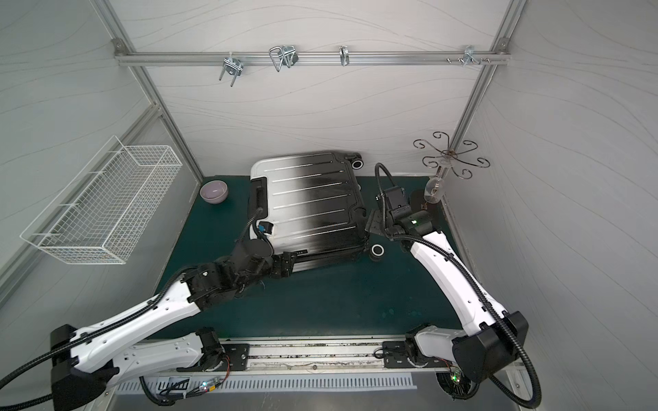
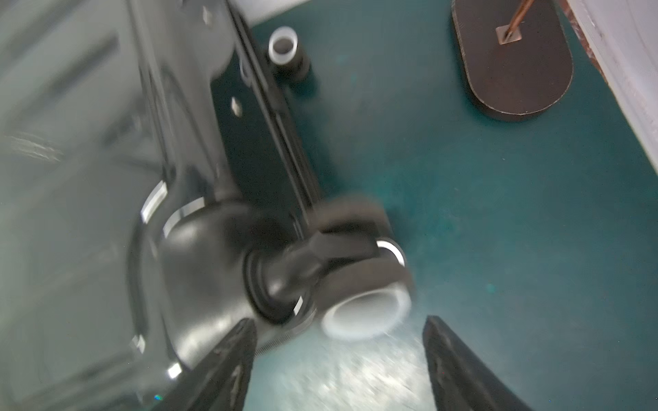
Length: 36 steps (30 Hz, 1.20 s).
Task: Close the suitcase zippers
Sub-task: Zip the zipper on the suitcase, then adjust the suitcase at the center of the board.
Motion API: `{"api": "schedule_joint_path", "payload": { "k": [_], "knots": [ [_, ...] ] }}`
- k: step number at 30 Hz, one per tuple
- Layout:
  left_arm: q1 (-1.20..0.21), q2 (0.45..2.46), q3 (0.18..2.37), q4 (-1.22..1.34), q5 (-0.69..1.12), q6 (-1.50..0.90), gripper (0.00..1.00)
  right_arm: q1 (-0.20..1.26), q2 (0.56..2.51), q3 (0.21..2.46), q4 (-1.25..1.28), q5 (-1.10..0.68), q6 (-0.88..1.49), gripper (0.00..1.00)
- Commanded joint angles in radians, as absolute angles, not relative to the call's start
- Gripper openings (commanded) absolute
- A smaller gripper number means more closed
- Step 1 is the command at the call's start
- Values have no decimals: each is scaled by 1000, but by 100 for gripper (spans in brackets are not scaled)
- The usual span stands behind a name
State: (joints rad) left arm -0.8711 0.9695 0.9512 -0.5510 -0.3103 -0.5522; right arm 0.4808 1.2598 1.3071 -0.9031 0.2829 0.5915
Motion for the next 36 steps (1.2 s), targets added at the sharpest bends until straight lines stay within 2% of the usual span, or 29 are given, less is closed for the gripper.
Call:
{"api": "schedule_joint_path", "payload": {
  "k": [1, 7, 12, 16, 23, 27, 28, 30, 36],
  "knots": [
    [-757, 937, 1049, -709, -239, -521, 85, 483, 1239, 1331, -1026, 316, 488, 77],
    [-382, 1051, 1113, -708, -84, -511, 82, 549, 1178, 1312, -1065, 350, 517, 78],
    [-188, 1209, 1172, -643, 25, -515, 79, 676, 1142, 1264, -1054, 357, 564, 78],
    [-139, 1327, 1238, -562, 79, -503, 79, 726, 1135, 1225, -1048, 332, 593, 78],
    [-105, 1503, 1345, -577, 89, -471, 75, 766, 1106, 1182, -1006, 275, 645, 79],
    [-11, 1472, 1269, -477, 204, -539, 59, 838, 1120, 1152, -972, 269, 689, 79],
    [10, 1439, 1232, -439, 206, -561, 53, 847, 1129, 1142, -964, 263, 696, 79],
    [41, 1403, 1204, -411, 191, -572, 48, 850, 1144, 1122, -950, 249, 704, 79],
    [69, 1506, 1291, -523, 187, -515, 54, 851, 1162, 1128, -929, 232, 698, 79]
  ]
}}
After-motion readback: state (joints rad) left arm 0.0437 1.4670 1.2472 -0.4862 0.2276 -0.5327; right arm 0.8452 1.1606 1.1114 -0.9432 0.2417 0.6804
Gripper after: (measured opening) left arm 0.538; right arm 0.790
